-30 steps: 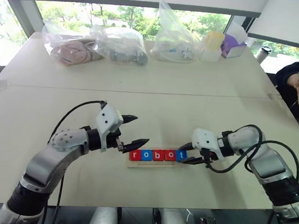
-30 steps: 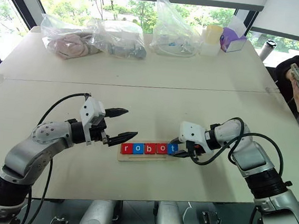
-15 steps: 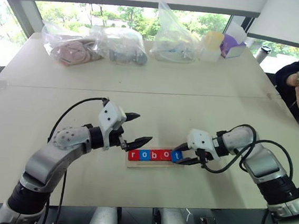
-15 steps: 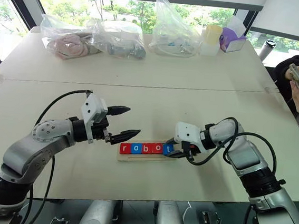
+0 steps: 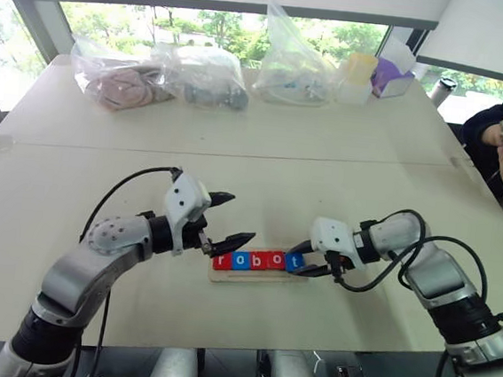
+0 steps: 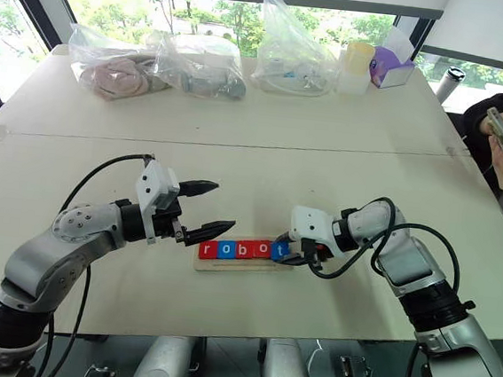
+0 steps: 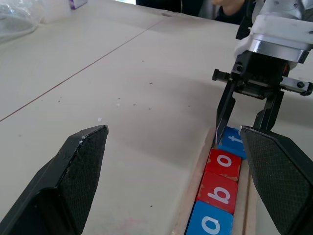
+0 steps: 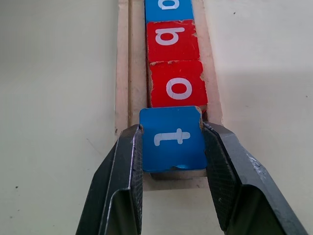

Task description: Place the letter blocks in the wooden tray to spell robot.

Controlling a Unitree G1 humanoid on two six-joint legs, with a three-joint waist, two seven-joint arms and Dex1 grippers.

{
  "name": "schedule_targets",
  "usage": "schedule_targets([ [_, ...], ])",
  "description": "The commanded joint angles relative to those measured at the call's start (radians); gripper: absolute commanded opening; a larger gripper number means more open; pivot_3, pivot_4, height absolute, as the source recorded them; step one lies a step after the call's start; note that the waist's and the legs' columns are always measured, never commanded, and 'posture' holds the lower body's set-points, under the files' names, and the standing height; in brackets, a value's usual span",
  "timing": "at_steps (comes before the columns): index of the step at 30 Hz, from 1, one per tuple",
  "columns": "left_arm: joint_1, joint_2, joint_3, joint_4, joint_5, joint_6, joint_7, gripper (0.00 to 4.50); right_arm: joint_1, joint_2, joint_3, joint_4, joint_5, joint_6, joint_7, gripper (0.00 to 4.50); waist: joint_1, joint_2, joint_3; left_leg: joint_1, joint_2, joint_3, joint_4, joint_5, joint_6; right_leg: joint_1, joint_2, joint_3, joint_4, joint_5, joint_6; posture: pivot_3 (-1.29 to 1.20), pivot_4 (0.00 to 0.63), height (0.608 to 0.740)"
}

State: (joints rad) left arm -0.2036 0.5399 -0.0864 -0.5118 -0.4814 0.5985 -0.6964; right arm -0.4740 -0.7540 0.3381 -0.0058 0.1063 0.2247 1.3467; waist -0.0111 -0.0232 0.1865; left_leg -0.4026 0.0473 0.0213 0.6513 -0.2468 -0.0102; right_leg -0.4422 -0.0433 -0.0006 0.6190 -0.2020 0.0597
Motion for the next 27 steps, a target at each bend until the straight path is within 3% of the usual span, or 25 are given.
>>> schedule_targets([
  [1, -0.001, 0.005, 0.016, -0.013, 0.001, -0.028, -0.008, 4.50, -0.017, 0.009, -0.008, -0.001, 0.000, -0.011, -0.003, 1.17, 0.000, 0.000, 0.000, 0.000, 0.000, 0.000, 0.000, 0.000, 0.000, 0.000, 0.000, 0.000, 0.000, 0.000, 0.000, 0.00, 0.150, 0.740],
  [6, -0.003, 0.004, 0.014, -0.007, 0.003, -0.033, -0.010, 4.50, -0.022, 0.015, -0.009, 0.008, -0.002, -0.010, -0.006, 1.17, -0.001, 0.000, 0.000, 0.000, 0.000, 0.000, 0.000, 0.000, 0.000, 0.000, 0.000, 0.000, 0.000, 0.000, 0.000, 0.00, 0.150, 0.740],
  [12, -0.003, 0.004, 0.013, 0.001, 0.004, -0.041, -0.014, 4.50, -0.024, 0.019, -0.012, 0.000, 0.001, 0.006, -0.011, 4.20, 0.000, 0.000, 0.000, 0.001, 0.000, 0.000, 0.000, 0.000, 0.000, 0.000, 0.000, 0.000, 0.000, 0.000, 0.000, 0.00, 0.150, 0.740],
  [13, -0.003, 0.004, 0.013, 0.001, 0.004, -0.041, -0.015, 4.50, -0.025, 0.018, -0.014, -0.008, 0.003, 0.013, -0.010, 4.47, 0.000, 0.000, 0.000, 0.001, 0.000, 0.000, 0.000, 0.000, 0.000, 0.000, 0.000, 0.000, 0.000, 0.000, 0.000, 0.00, 0.150, 0.740],
  [27, -0.012, -0.005, 0.008, 0.006, 0.007, -0.039, -0.019, 4.50, 0.001, -0.042, -0.071, -0.047, 0.014, 0.030, -0.035, 4.47, 0.001, 0.000, 0.000, 0.000, 0.000, 0.000, 0.000, 0.000, 0.000, 0.000, 0.000, 0.000, 0.000, 0.000, 0.000, 0.00, 0.150, 0.740],
])
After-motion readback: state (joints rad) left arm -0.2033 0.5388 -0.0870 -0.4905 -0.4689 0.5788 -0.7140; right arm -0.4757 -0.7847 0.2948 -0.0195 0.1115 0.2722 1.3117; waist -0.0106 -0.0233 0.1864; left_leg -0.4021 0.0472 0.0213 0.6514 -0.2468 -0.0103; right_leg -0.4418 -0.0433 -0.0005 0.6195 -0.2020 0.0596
